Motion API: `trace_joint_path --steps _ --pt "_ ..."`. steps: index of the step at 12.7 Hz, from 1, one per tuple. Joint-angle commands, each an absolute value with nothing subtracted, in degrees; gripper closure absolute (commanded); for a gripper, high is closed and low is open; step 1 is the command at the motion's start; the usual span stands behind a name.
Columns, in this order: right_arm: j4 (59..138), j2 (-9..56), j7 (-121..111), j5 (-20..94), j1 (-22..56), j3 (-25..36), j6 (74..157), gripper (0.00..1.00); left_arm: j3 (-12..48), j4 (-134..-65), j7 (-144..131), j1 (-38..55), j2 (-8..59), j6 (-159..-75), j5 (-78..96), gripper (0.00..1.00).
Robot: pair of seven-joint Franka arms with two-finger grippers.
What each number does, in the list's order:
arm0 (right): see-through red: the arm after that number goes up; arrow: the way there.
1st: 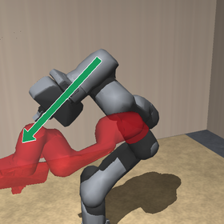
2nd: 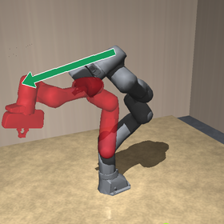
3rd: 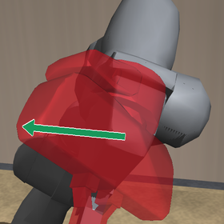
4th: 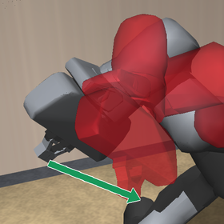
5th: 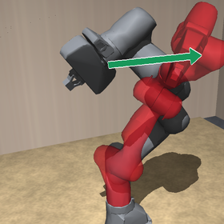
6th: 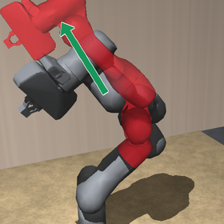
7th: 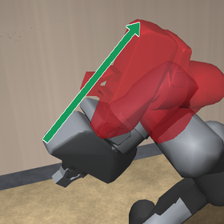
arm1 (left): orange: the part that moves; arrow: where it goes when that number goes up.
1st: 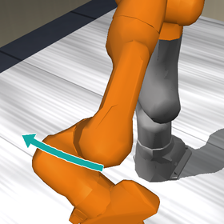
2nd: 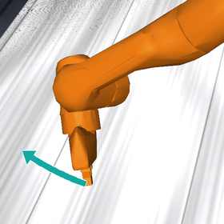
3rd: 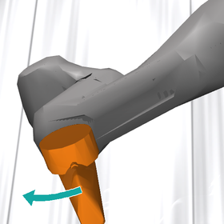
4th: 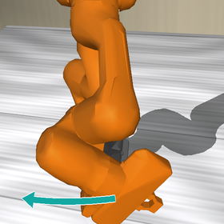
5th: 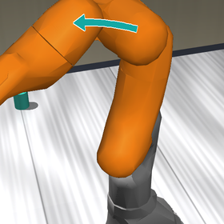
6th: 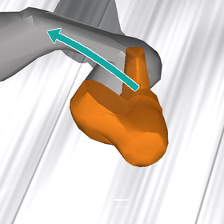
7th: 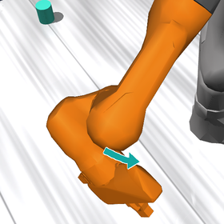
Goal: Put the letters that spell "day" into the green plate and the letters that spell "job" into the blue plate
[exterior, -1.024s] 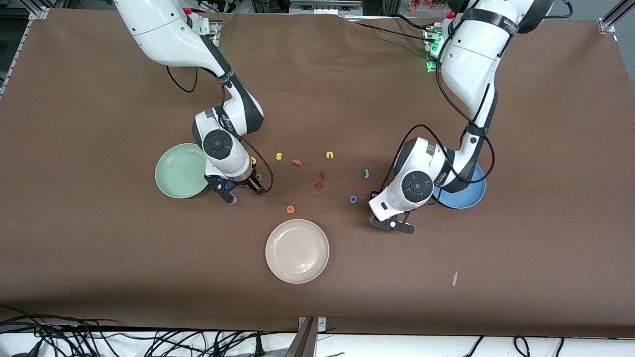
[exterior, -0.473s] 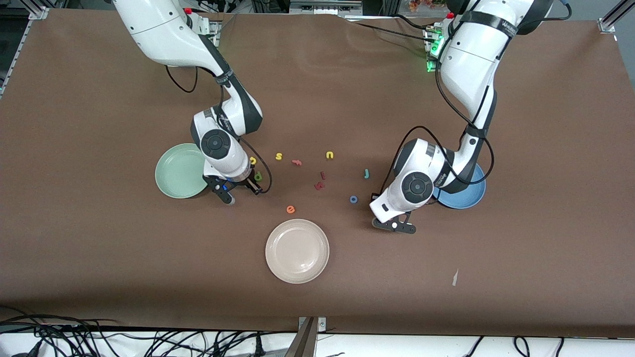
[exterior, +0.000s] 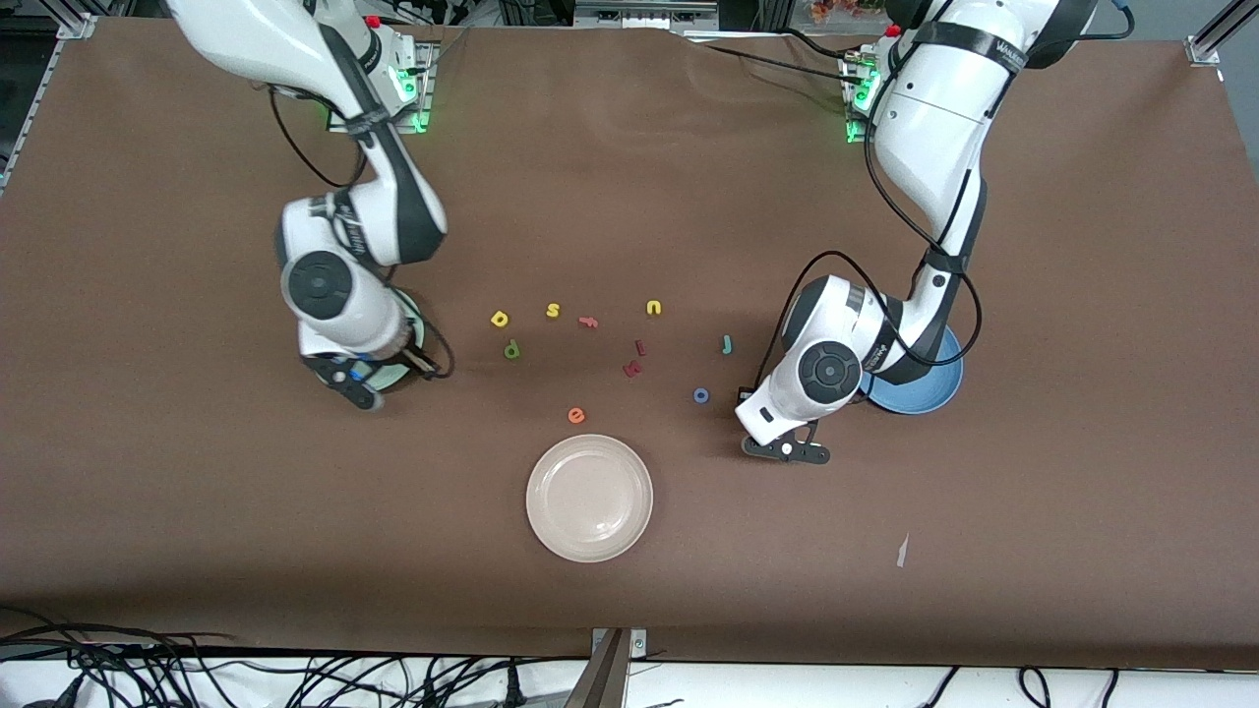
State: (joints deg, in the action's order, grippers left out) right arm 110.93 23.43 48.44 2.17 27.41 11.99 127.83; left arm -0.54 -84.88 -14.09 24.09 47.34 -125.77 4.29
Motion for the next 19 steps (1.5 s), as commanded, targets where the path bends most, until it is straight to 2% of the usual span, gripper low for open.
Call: trace_joint_path --steps 1,2,3,5,6,7,8,11,14,15,16,17,19 --pt "121.5 18.3 37.7 5.4 27.7 16.3 130.1 0.79 -0.8 -83.5 -15.1 23.8 47.5 -126.0 2.8 0.89" --pt "124.6 18.0 34.1 5.8 27.6 17.7 131.7 0.79 -1.1 -83.7 -15.1 23.1 46.0 -125.3 2.7 0.90" --pt "127.7 18.0 31.9 5.8 27.6 18.3 135.3 0.78 -1.1 -84.2 -15.1 22.2 43.9 -121.7 2.7 0.96" --pt "131.2 18.6 31.1 5.8 27.6 18.4 141.1 0.78 -0.8 -85.0 -14.3 19.4 39.8 -114.4 2.9 0.96" --pt "131.2 18.9 31.1 5.8 27.3 18.4 141.3 0.65 -0.5 -86.7 -12.8 17.9 37.8 -112.9 3.0 0.96" --pt "131.1 19.1 31.1 5.8 26.6 18.4 141.3 0.09 -0.5 -89.7 -9.7 17.1 35.4 -112.8 3.0 0.96" --pt "131.0 19.0 31.1 5.8 26.4 18.4 141.2 0.00 -0.6 -93.5 -6.6 15.9 32.5 -113.0 2.9 0.95" --pt "129.1 17.5 31.4 5.8 26.5 17.8 139.2 0.00 -0.6 -104.7 4.7 11.4 24.9 -116.2 2.7 0.91" --pt "122.2 18.2 33.5 9.0 26.7 14.1 133.9 0.00 -0.6 -116.5 8.2 10.4 21.1 -127.9 2.5 0.90" --pt "120.1 18.9 36.4 11.5 27.2 12.9 133.9 0.00 -0.6 -118.8 8.1 10.5 20.8 -131.1 1.1 0.73" --pt "118.3 19.9 38.9 12.1 27.5 11.6 133.8 0.00 -0.5 -118.7 8.1 10.7 21.0 -131.2 -0.9 0.32" --pt "117.0 21.3 39.8 12.1 27.7 9.9 133.9 0.00 -0.4 -118.3 7.5 11.2 20.8 -131.0 -1.1 0.00" --pt "113.8 25.6 35.6 9.1 28.6 5.3 134.2 0.00 -0.3 -117.0 4.9 11.5 20.8 -130.5 -0.8 0.00"
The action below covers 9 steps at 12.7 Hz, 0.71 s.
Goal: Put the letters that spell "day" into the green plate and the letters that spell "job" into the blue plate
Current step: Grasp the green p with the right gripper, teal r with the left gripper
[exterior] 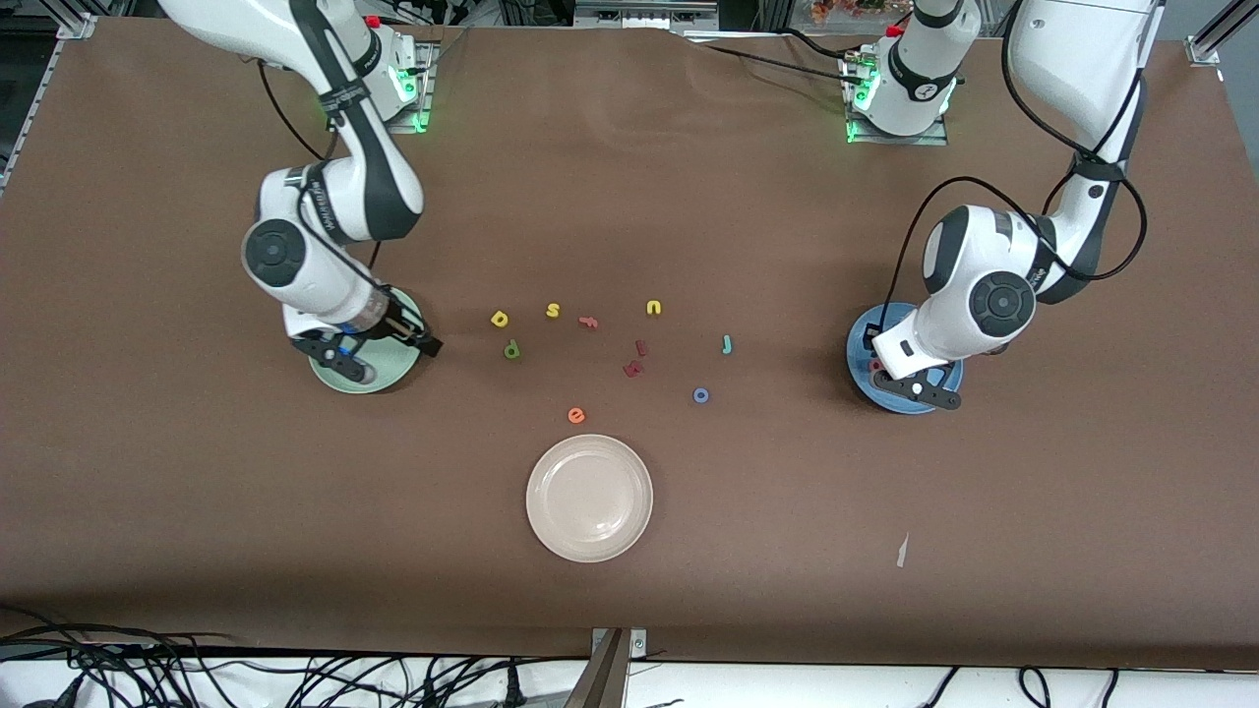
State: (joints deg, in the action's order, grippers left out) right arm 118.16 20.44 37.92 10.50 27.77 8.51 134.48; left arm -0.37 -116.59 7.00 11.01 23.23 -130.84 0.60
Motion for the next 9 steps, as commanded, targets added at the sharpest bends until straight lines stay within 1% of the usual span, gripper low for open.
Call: trace_joint_path --steps 1,2,5,7,8,9 --pt "111.5 28.3 32.4 8.3 29.5 4.6 134.4 0.00 -0.3 -116.2 2.2 12.3 21.1 -130.4 -0.7 0.00" --pt "109.9 29.9 31.5 7.9 30.7 4.5 134.5 0.00 -0.3 -115.1 -2.4 13.9 21.5 -130.4 -0.2 0.00" --pt "104.3 33.8 30.6 7.9 33.0 4.4 133.9 0.00 -0.3 -109.1 -20.6 21.8 26.3 -130.7 -0.1 0.00" --pt "103.3 35.9 31.8 8.4 34.1 4.3 135.3 0.01 -0.3 -105.2 -26.3 25.4 29.7 -130.9 0.0 0.00" --pt "103.5 36.4 31.7 8.6 35.0 4.3 137.2 0.03 -0.3 -104.6 -27.7 26.7 30.4 -131.0 0.0 0.00" --pt "103.8 36.6 31.0 8.5 35.0 4.3 137.3 0.16 -0.3 -104.4 -28.3 27.6 30.8 -131.4 0.0 0.00"
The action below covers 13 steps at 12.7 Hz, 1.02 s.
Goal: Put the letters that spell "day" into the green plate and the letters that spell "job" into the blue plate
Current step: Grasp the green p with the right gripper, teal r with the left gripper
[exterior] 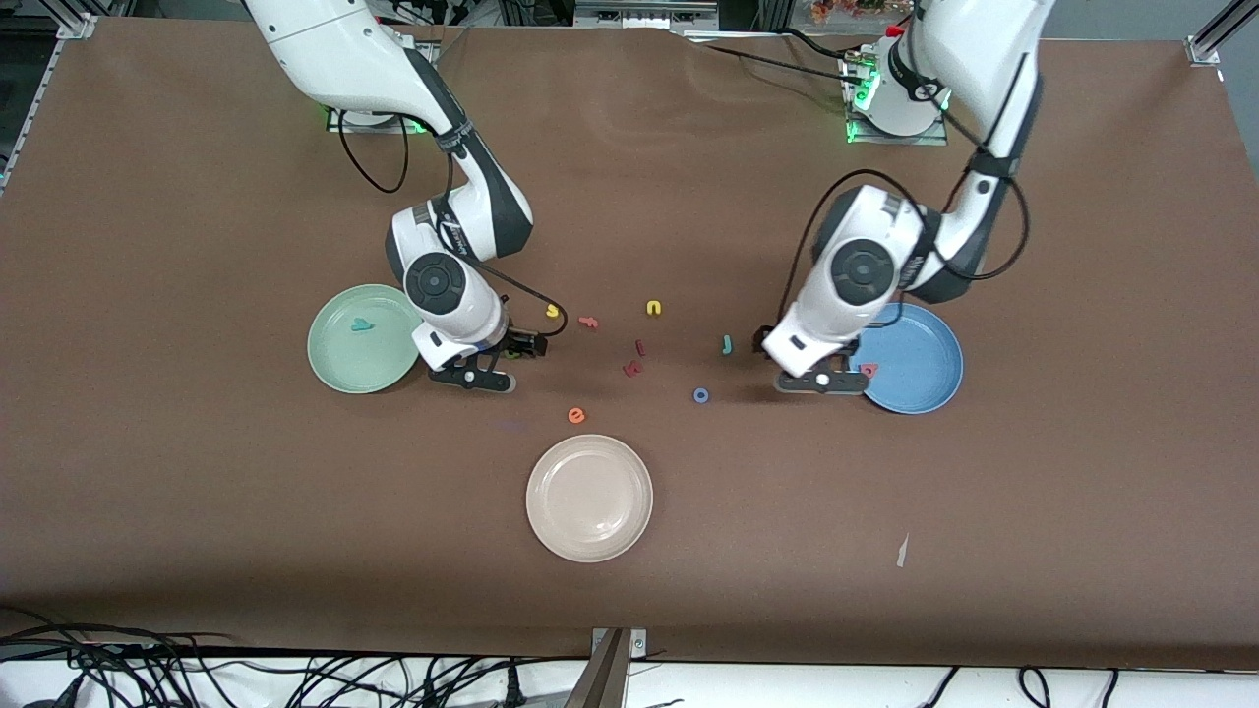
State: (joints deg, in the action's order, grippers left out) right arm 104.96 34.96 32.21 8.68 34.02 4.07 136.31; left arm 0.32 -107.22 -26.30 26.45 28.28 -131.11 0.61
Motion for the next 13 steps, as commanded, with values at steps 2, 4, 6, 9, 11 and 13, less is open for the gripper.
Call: trace_joint_path --steps 2,4,6,9,11,13 --pt "104.3 36.6 31.0 8.4 35.0 4.3 137.0 0.29 -0.3 -104.4 -29.0 30.0 32.2 -135.6 3.8 0.00" --pt "105.1 36.5 31.0 8.3 34.9 4.4 137.0 0.46 -0.3 -104.4 -30.4 31.9 34.5 -139.1 4.7 0.01" --pt "105.2 36.6 31.3 8.3 34.9 4.5 137.0 0.51 -0.3 -104.8 -30.7 32.5 35.2 -139.3 4.6 0.11" --pt "105.5 36.5 31.3 8.2 34.9 4.6 137.0 0.81 -0.3 -105.3 -30.8 32.7 36.1 -139.2 4.6 0.22" --pt "105.3 35.5 31.1 8.3 34.8 5.0 136.9 0.92 -0.3 -105.5 -30.9 33.6 36.5 -138.7 4.6 0.36" --pt "105.0 33.3 30.6 8.3 34.7 8.0 134.5 0.90 -0.3 -105.6 -32.2 33.7 36.6 -138.6 4.6 0.55"
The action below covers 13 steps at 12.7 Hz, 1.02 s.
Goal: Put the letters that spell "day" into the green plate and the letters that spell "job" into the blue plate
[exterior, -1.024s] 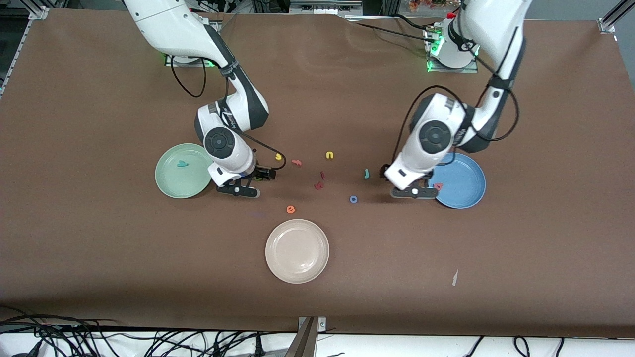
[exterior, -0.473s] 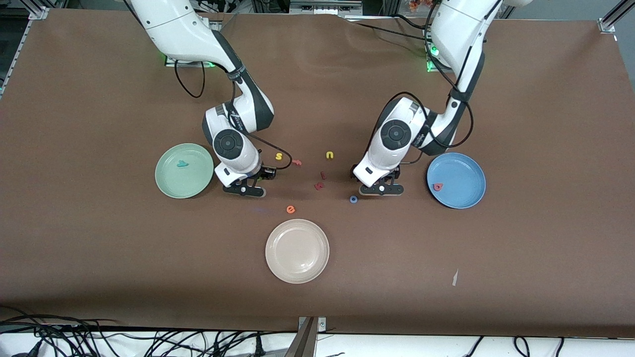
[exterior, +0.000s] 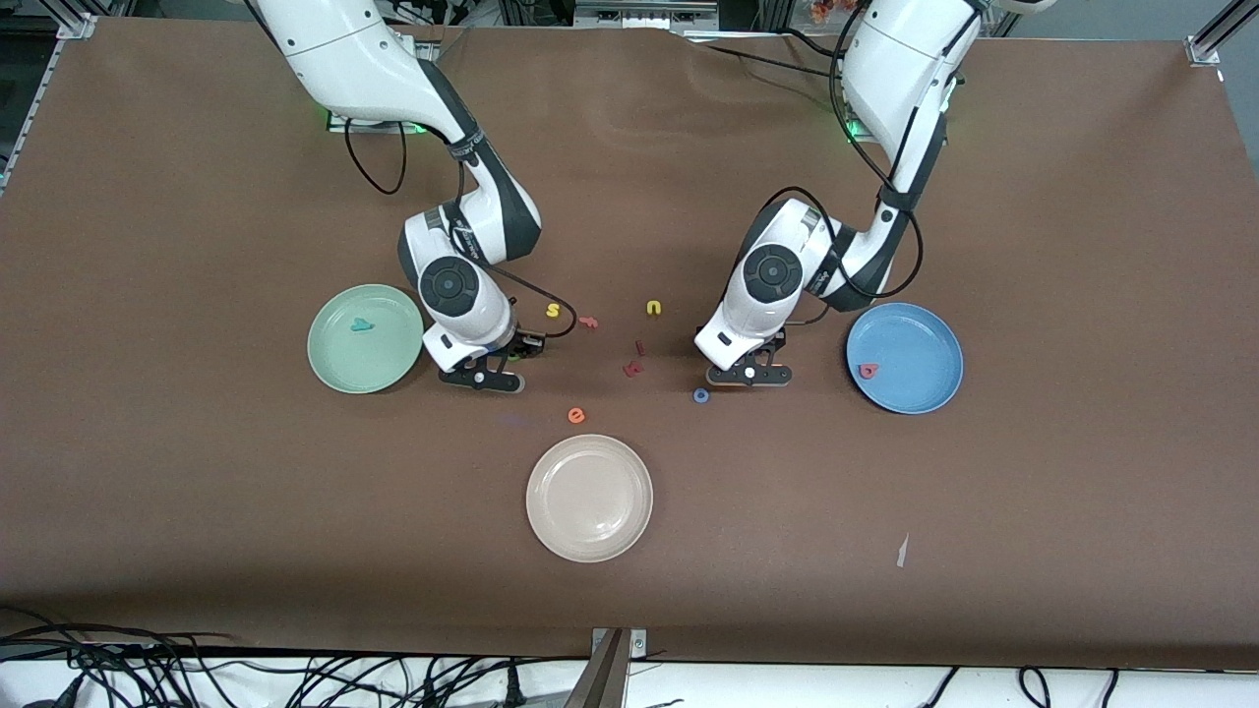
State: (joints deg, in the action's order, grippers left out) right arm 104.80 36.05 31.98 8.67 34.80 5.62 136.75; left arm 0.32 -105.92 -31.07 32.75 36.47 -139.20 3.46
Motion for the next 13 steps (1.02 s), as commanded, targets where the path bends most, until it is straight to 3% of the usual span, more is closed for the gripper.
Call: trace_joint_path --steps 1,3,4,7,11,13 --pt "104.9 32.2 30.4 8.3 34.6 9.9 132.0 0.90 -0.2 -105.6 -32.9 34.1 37.1 -138.6 4.6 0.72" --pt "105.3 29.5 23.3 8.5 34.5 13.9 125.5 0.89 -0.2 -105.6 -32.9 34.1 37.3 -138.6 4.6 0.96" --pt "105.8 28.0 18.4 8.5 34.5 16.7 121.7 0.90 -0.2 -105.6 -32.5 33.8 37.4 -138.6 4.6 1.00" --pt "112.7 24.4 11.9 8.6 34.5 23.1 120.0 0.89 -0.3 -105.2 -32.1 32.5 36.8 -136.8 4.6 1.00" --pt "123.5 23.9 11.8 8.8 34.5 23.5 132.8 0.86 -0.2 -101.6 -16.4 23.3 32.9 -122.2 4.7 1.00" --pt "124.2 23.9 12.0 9.1 34.5 23.4 134.5 0.84 -0.4 -101.0 -3.8 18.1 31.6 -117.2 4.6 1.00"
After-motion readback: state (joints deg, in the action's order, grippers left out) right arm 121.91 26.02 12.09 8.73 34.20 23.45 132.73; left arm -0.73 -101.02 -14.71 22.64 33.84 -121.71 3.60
